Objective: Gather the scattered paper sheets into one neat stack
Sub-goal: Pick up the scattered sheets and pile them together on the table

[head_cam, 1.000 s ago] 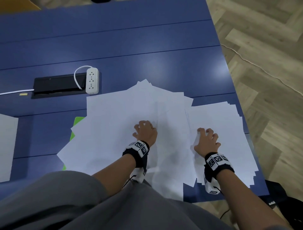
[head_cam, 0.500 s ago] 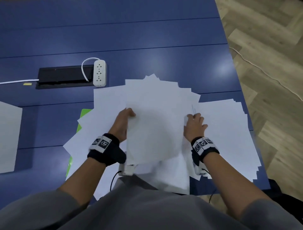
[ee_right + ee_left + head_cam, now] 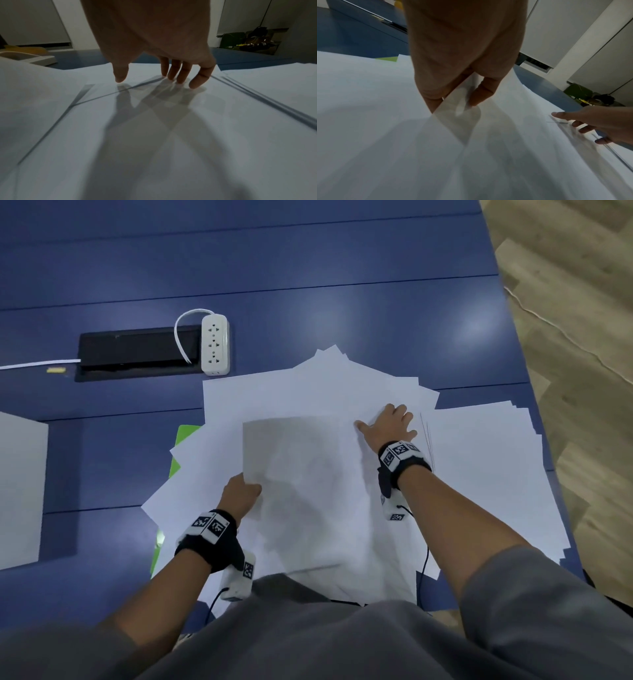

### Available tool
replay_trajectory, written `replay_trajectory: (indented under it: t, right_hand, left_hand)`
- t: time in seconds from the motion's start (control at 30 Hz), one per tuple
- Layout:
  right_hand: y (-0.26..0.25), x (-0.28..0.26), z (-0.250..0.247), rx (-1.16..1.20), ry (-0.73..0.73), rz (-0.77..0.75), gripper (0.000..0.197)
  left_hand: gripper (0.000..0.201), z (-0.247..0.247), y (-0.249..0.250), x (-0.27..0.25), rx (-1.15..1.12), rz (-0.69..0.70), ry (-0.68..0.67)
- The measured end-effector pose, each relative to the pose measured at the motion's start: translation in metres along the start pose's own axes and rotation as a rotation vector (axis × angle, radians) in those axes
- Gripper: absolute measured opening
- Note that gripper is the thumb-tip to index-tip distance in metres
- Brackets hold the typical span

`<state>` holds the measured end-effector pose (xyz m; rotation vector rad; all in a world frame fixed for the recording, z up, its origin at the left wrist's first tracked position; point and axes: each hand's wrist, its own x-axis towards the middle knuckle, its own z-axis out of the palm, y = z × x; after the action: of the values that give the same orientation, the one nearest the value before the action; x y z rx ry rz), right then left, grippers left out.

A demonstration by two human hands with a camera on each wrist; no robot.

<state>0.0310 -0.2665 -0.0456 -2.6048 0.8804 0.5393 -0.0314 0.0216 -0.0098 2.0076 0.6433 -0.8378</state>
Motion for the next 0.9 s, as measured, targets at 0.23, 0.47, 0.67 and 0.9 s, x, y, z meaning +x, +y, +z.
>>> replay_trajectory:
  t: [0.23, 0.47, 0.67, 0.9]
  right_hand:
    - [-0.014, 0.013, 0.009, 0.141, -0.046, 0.122, 0.062]
    - [-0.034, 0.011, 0.012, 0.178, 0.017, 0.233, 0.062]
    - [-0.037, 0.012, 0.011, 0.197, 0.050, 0.230, 0.046]
    - [-0.019, 0.023, 0.005, 0.658, -0.048, 0.102, 0.033]
  left_hand:
    - [0.018, 0.003, 0.003, -0.003, 0.010, -0.060, -0.013]
    - [0.036, 0.006, 0.001, -0.002, 0.006, -0.070, -0.036]
    - [0.027, 0.009, -0.010, -0.003, -0.021, -0.052, -0.014]
    - [0.037, 0.010, -0.009, -0.007, -0.027, -0.026, -0.045]
